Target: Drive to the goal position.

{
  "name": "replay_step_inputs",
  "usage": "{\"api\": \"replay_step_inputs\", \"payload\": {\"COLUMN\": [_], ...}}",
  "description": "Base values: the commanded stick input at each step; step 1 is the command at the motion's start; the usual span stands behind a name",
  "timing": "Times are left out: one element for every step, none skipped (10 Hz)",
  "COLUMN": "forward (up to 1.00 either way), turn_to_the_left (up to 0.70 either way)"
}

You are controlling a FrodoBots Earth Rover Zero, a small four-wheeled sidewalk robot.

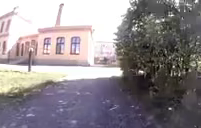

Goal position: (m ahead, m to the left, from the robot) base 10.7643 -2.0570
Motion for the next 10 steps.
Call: {"api": "replay_step_inputs", "payload": {"forward": [0.7, 0.7, 0.7, 0.7, 0.7, 0.7, 0.7, 0.7, 0.7, 0.7], "turn_to_the_left": [0.0, 0.0, 0.0, 0.0, 0.0, 0.0, 0.0, 0.0, 0.0, 0.0]}}
